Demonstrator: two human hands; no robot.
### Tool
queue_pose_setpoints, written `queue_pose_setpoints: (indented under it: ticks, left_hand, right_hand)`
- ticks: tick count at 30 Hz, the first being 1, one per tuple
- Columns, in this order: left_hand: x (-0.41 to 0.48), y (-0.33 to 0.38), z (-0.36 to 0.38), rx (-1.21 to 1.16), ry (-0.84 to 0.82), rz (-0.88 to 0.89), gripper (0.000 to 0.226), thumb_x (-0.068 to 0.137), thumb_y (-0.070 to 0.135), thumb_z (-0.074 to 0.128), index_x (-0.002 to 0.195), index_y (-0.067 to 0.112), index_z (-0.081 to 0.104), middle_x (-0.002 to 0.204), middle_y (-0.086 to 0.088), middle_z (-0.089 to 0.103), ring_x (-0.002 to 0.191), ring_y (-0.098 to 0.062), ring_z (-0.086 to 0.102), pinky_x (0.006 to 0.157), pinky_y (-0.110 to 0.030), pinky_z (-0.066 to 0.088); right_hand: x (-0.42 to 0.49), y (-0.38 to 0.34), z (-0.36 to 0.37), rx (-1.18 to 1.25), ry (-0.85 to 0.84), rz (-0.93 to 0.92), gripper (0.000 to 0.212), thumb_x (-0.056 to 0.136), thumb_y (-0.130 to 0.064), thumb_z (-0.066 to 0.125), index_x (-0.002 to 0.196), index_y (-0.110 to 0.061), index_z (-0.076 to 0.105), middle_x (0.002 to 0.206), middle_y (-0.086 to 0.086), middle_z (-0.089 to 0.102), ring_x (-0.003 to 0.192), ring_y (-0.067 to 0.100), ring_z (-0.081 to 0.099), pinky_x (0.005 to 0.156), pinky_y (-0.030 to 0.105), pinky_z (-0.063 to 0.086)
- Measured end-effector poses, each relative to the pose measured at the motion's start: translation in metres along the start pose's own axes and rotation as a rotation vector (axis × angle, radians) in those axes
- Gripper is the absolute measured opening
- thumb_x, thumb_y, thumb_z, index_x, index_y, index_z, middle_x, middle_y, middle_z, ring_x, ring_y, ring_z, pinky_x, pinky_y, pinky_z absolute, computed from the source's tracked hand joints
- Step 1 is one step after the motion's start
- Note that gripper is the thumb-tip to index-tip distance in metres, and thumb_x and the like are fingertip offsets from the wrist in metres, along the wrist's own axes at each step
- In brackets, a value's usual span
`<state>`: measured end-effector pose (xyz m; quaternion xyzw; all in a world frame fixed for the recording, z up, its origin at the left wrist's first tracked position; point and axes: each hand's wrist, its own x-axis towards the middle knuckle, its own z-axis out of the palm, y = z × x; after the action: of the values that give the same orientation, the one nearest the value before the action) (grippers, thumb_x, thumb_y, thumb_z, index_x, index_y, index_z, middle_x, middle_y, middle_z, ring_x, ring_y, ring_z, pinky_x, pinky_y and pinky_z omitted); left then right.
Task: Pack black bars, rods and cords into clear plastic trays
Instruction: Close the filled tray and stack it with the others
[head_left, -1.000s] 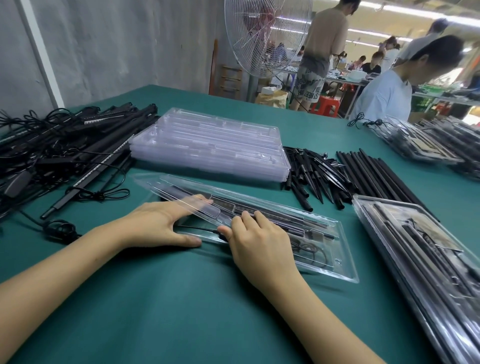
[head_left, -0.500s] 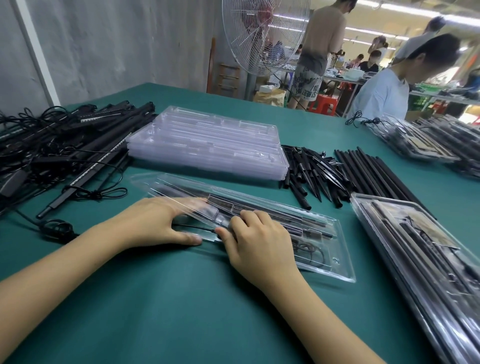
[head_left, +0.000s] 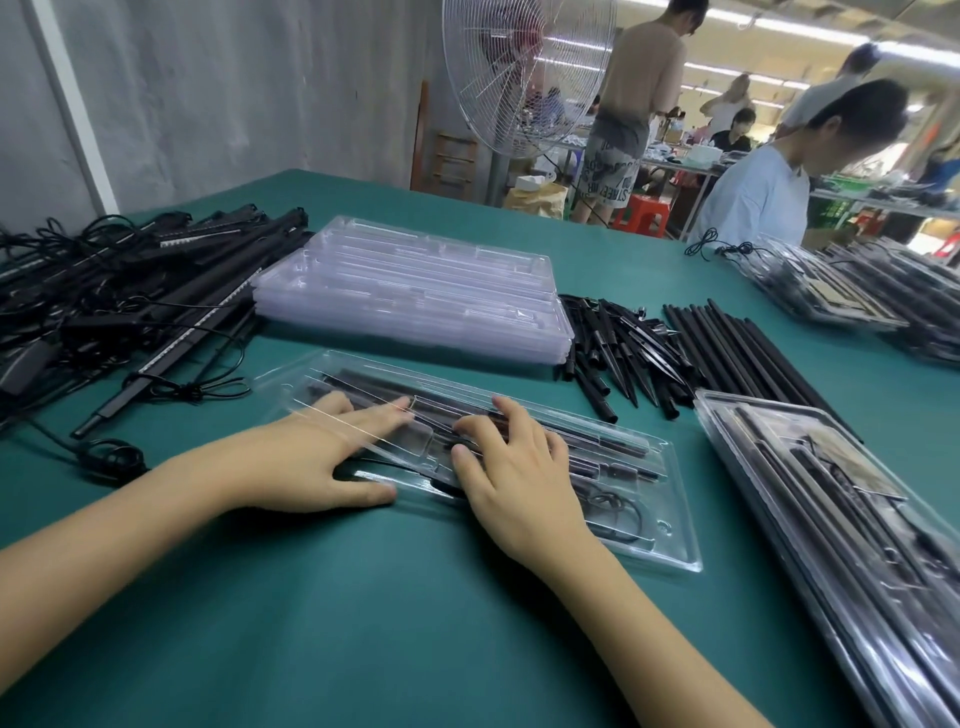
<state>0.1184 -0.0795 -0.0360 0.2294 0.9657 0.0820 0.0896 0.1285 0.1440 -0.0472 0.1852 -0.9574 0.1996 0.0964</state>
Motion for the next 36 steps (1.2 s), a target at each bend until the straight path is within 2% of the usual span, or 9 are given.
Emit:
queue_pose_setpoints:
  ticks: [7,10,14,17,22,26,29,32,36]
  left_hand:
    - [-0.019,-0.012,-0.006,0.056,-0.143,-0.02,0.093,0.065,0.086,0.015,0.147,0.045,-0.002,0.143,0.037,-0.022,0.14,0.004,0.006,0.115,-0.018,0.005]
    - [-0.04,-0.012,-0.011,0.08,-0.161,-0.058,0.112,0.044,0.097,-0.006,0.144,0.051,0.014,0.143,0.039,0.003,0.132,0.016,0.015,0.114,-0.016,0.013]
    - [-0.055,-0.007,-0.035,0.117,0.023,-0.091,0.096,0.048,0.099,-0.003,0.109,0.052,0.056,0.106,0.031,0.063,0.097,0.009,0.059,0.091,-0.028,0.048]
    - [-0.043,0.003,-0.053,-0.003,0.261,-0.05,0.081,0.069,0.09,0.014,0.09,0.031,0.065,0.084,0.016,0.068,0.079,-0.002,0.064,0.078,-0.033,0.053]
    - [0.024,0.016,-0.038,-0.076,0.242,-0.009,0.058,0.095,0.053,0.028,0.148,0.03,0.023,0.156,0.014,0.013,0.142,-0.001,0.008,0.114,-0.021,0.005]
    - [0.07,0.019,-0.01,0.041,0.135,-0.11,0.054,0.101,0.045,0.018,0.151,0.03,0.003,0.159,0.008,-0.003,0.145,-0.012,-0.007,0.117,-0.039,0.0]
    - [0.078,0.014,0.006,0.094,0.127,-0.155,0.056,0.098,0.053,0.013,0.148,0.038,-0.005,0.158,0.012,-0.007,0.145,-0.01,-0.009,0.116,-0.041,-0.003]
    - [0.075,0.01,0.012,0.119,0.159,-0.141,0.058,0.094,0.059,0.008,0.146,0.042,-0.013,0.157,0.013,-0.011,0.144,-0.009,-0.012,0.116,-0.04,-0.006]
    - [0.074,0.014,0.012,0.141,0.197,-0.151,0.058,0.094,0.059,0.007,0.144,0.041,-0.016,0.157,0.012,-0.012,0.144,-0.01,-0.013,0.116,-0.041,-0.005]
  right_hand:
    - [0.003,0.003,0.001,-0.066,-0.11,0.008,0.047,0.1,-0.039,0.023,0.146,-0.03,0.025,0.158,-0.007,0.011,0.142,0.01,0.006,0.113,0.037,0.0]
    - [0.002,0.003,0.003,-0.121,-0.135,0.002,0.048,0.1,-0.039,0.021,0.147,-0.03,0.023,0.158,-0.004,0.009,0.142,0.012,0.005,0.113,0.038,0.0]
    - [0.002,0.003,0.003,-0.161,-0.139,-0.013,0.048,0.1,-0.041,0.022,0.146,-0.029,0.026,0.158,-0.003,0.01,0.142,0.013,0.006,0.114,0.04,0.002]
    - [0.002,0.004,0.003,-0.182,-0.158,-0.021,0.05,0.099,-0.045,0.021,0.147,-0.03,0.023,0.158,-0.003,0.009,0.143,0.013,0.005,0.115,0.04,0.003]
    - [0.001,0.006,0.002,-0.19,-0.19,-0.02,0.052,0.099,-0.048,0.02,0.149,-0.031,0.018,0.159,-0.004,0.004,0.144,0.012,0.0,0.116,0.04,0.0]
    - [0.005,0.006,-0.004,-0.152,-0.255,-0.032,0.049,0.101,-0.043,0.021,0.148,-0.031,0.021,0.159,-0.005,0.004,0.145,0.012,0.0,0.115,0.038,0.0]
    - [0.013,0.012,-0.024,0.348,-0.254,0.113,0.037,0.1,-0.026,0.035,0.128,-0.017,0.057,0.148,-0.002,0.039,0.138,0.012,0.03,0.111,0.03,0.021]
    - [0.015,0.023,-0.044,1.121,0.067,0.477,0.032,0.093,-0.016,0.043,0.082,-0.007,0.071,0.094,0.004,0.073,0.096,0.019,0.064,0.082,0.028,0.049]
    - [0.016,0.043,-0.056,1.044,0.269,0.601,0.026,0.092,-0.011,0.043,0.075,-0.009,0.062,0.075,0.005,0.067,0.063,0.016,0.06,0.052,0.021,0.047]
